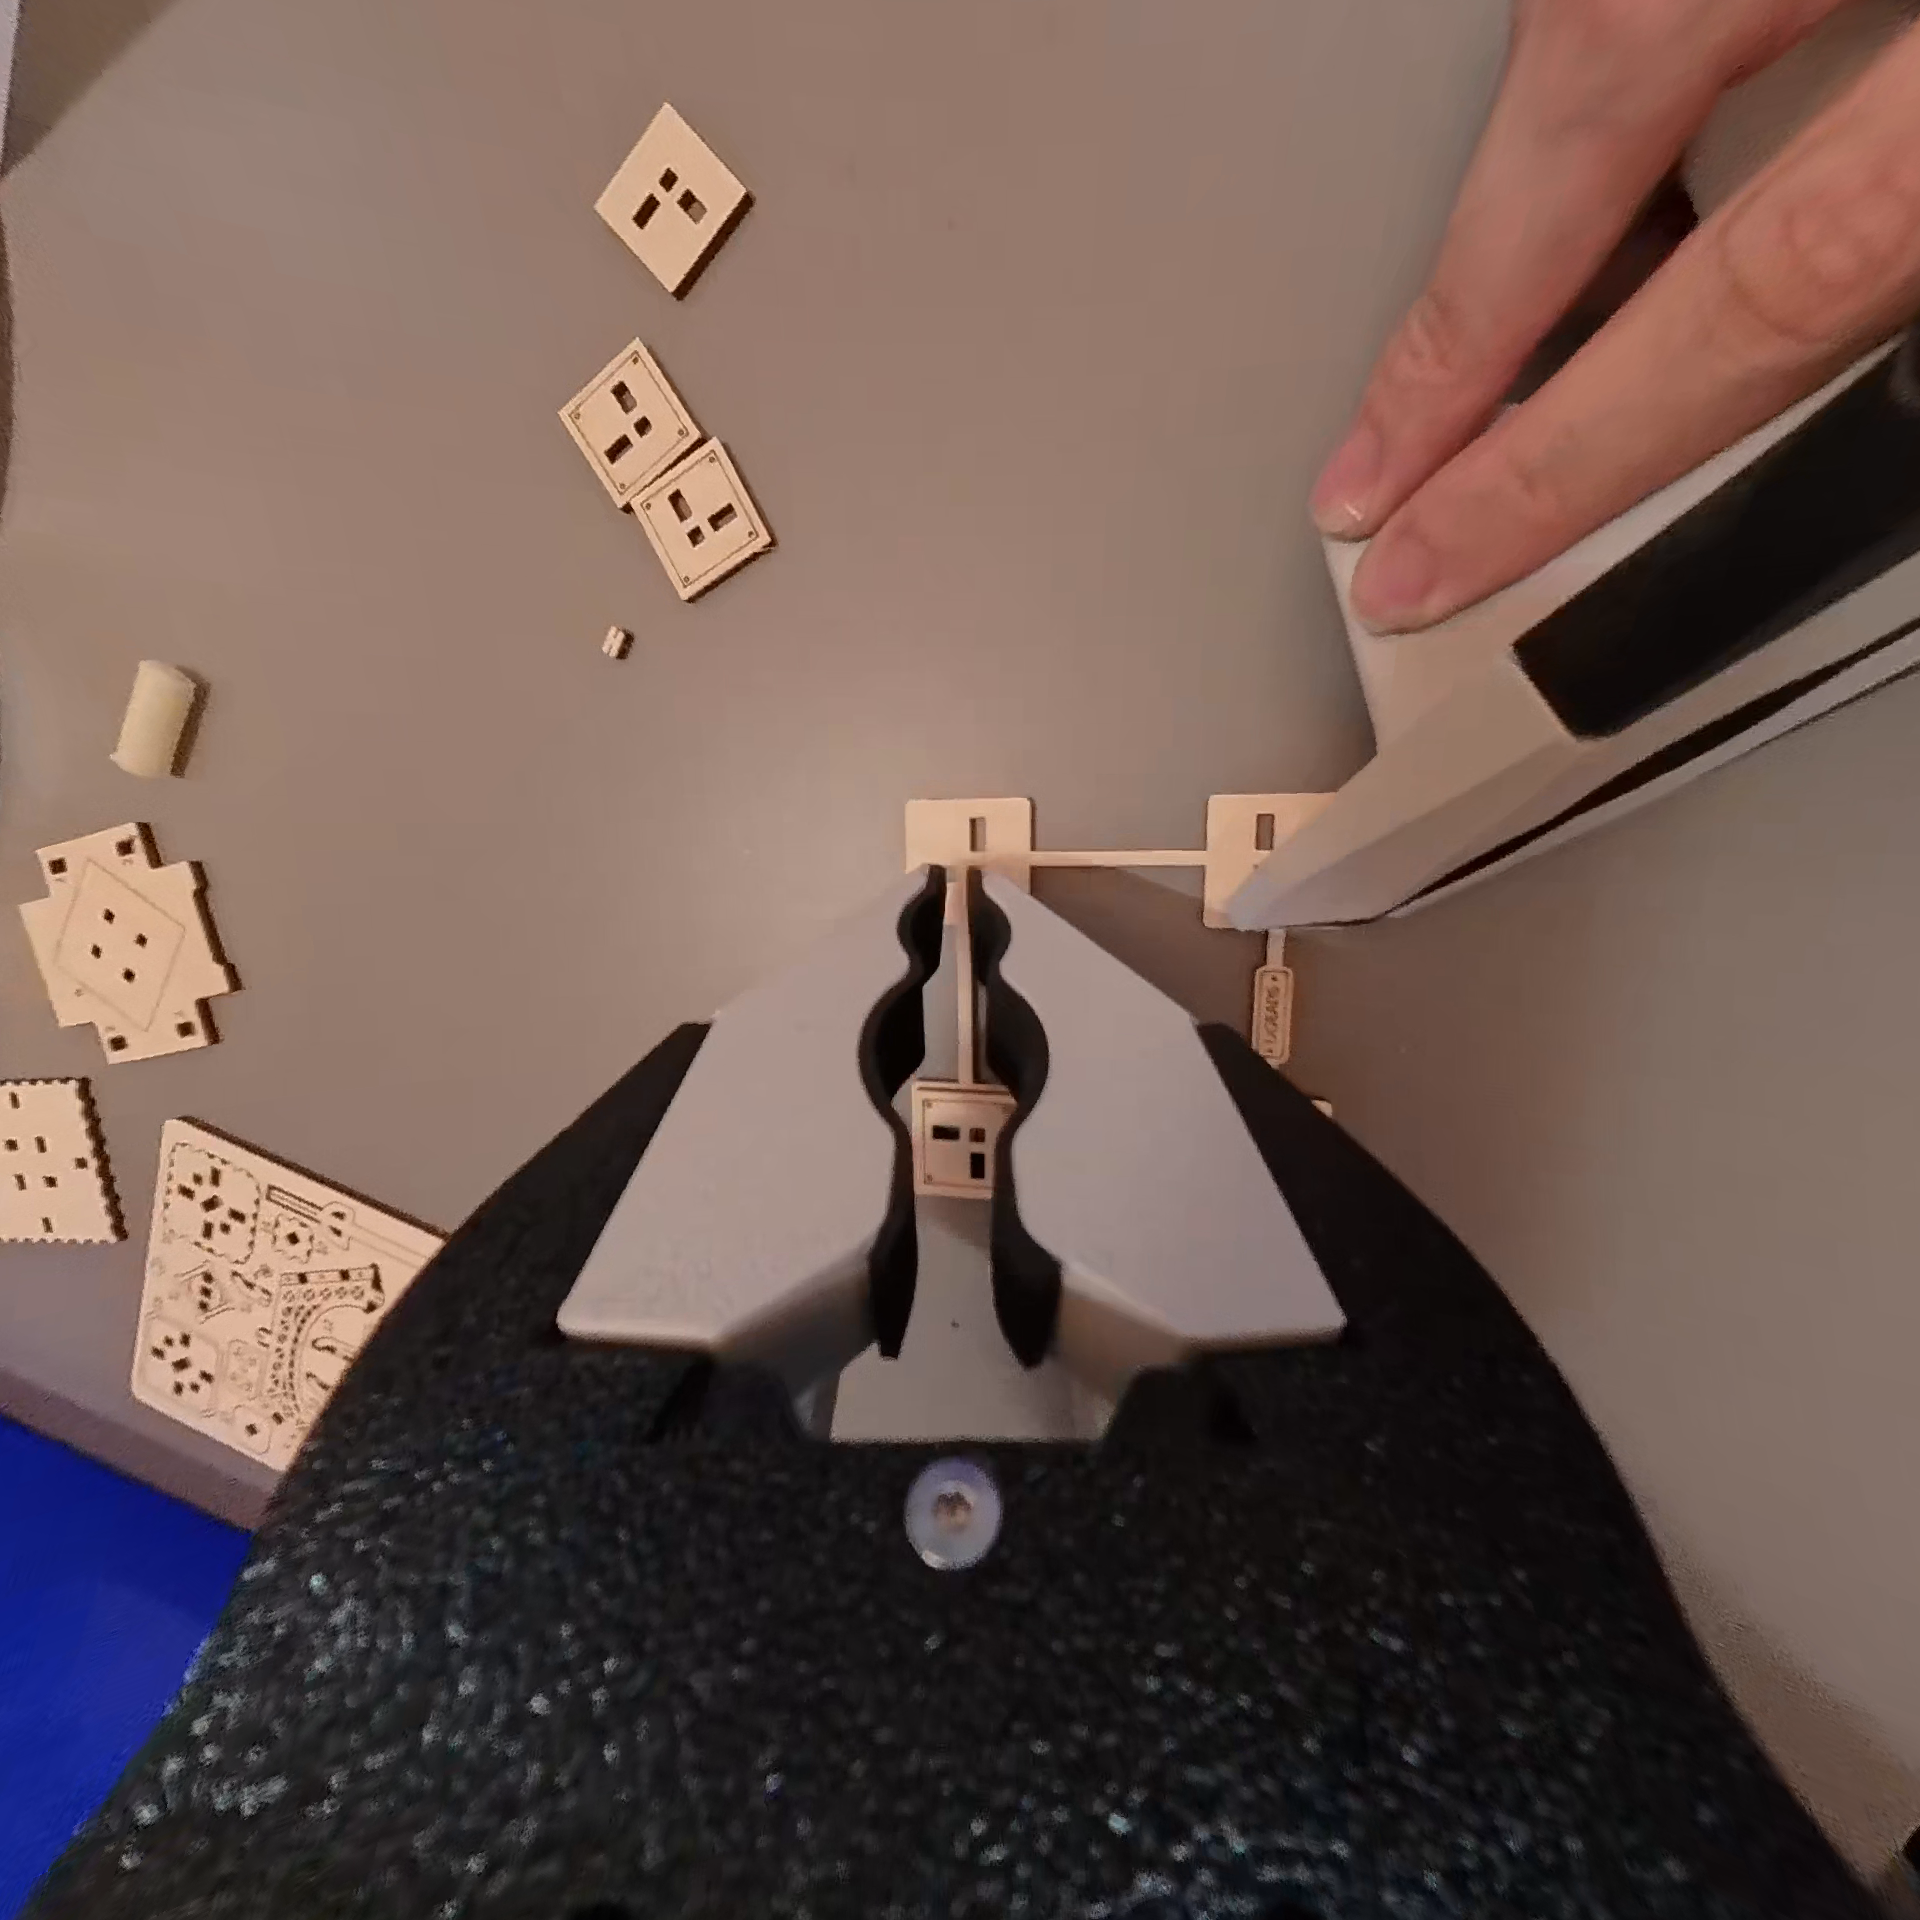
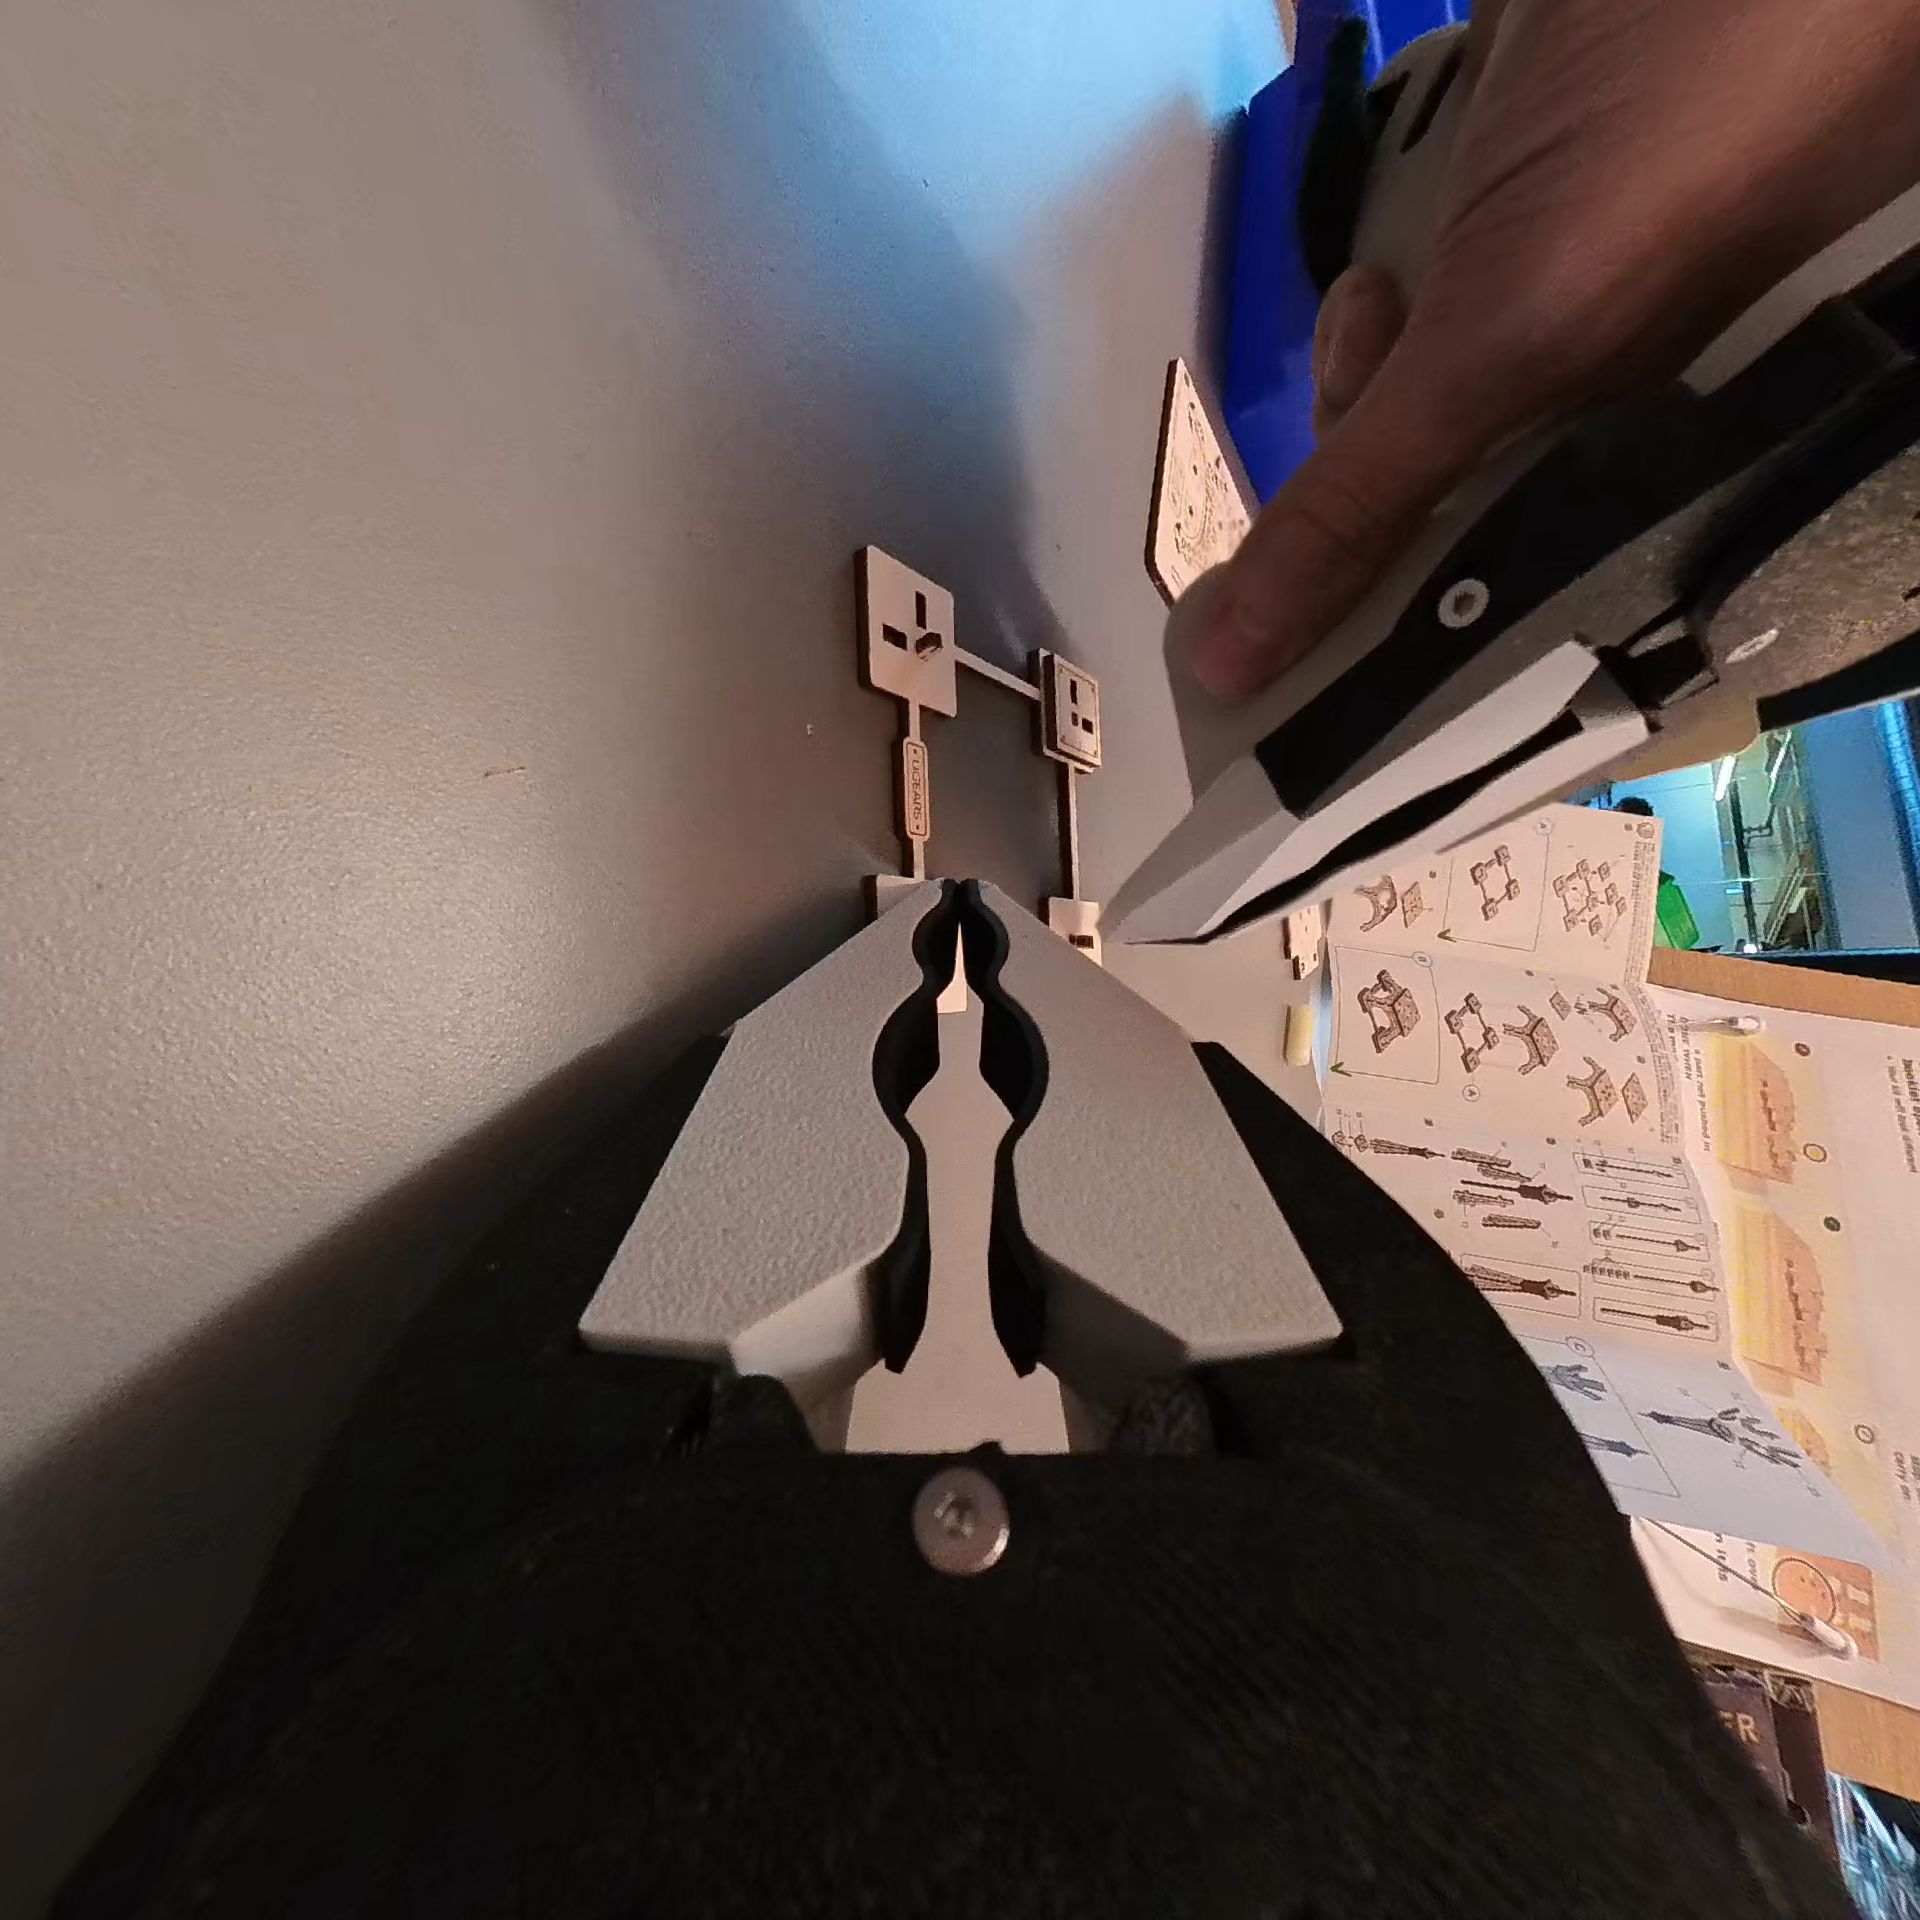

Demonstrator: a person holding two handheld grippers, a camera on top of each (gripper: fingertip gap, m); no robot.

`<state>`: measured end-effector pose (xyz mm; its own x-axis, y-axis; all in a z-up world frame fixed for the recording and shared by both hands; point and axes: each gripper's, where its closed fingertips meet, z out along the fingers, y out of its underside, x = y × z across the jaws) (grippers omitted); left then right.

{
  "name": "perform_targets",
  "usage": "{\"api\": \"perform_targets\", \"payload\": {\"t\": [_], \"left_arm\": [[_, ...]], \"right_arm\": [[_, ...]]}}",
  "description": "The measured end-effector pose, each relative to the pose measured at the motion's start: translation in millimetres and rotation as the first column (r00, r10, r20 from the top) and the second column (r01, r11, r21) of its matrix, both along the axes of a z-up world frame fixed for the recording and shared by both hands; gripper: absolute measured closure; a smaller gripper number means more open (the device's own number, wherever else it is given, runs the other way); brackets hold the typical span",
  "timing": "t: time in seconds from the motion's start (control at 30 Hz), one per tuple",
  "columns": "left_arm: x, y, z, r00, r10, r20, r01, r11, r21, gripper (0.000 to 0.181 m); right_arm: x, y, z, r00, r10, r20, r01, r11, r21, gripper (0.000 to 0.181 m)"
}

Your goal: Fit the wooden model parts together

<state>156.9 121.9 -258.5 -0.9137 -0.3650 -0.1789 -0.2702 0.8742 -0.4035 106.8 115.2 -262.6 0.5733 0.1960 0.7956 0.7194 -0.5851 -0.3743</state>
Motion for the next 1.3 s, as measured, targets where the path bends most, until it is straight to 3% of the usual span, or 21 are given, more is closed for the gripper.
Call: {"api": "perform_targets", "payload": {"t": [0.03,0.3,0.87,0.93,1.03,1.1,1.3], "left_arm": [[1,-1,0,1.000,-0.004,0.002,0.004,1.000,0.004,0.181],[-3,0,-7,0.999,-0.028,-0.021,0.030,0.997,0.071,0.181],[-3,1,-7,0.998,-0.028,-0.048,0.032,0.996,0.087,0.181],[0,1,-2,0.999,-0.015,-0.044,0.018,0.998,0.058,0.175],[25,-10,23,0.999,0.030,0.012,-0.029,0.995,-0.092,0.178],[53,-11,29,0.995,0.032,0.091,-0.022,0.994,-0.105,0.180],[84,-13,3,0.996,-0.079,0.038,0.082,0.994,-0.072,0.175]], "right_arm": [[0,0,0,1.000,0.000,0.000,0.000,1.000,0.000,0.181],[-1,0,0,1.000,0.001,-0.005,-0.001,1.000,0.002,0.181],[-2,1,1,1.000,0.001,0.000,-0.001,1.000,0.003,0.181],[-2,2,1,1.000,0.003,0.007,-0.003,1.000,0.007,0.181],[-3,2,2,1.000,0.008,0.004,-0.009,1.000,0.015,0.181],[-4,1,4,1.000,0.021,-0.011,-0.021,1.000,0.021,0.180],[7,-4,34,0.960,0.025,-0.278,0.038,0.975,0.221,0.173]]}}
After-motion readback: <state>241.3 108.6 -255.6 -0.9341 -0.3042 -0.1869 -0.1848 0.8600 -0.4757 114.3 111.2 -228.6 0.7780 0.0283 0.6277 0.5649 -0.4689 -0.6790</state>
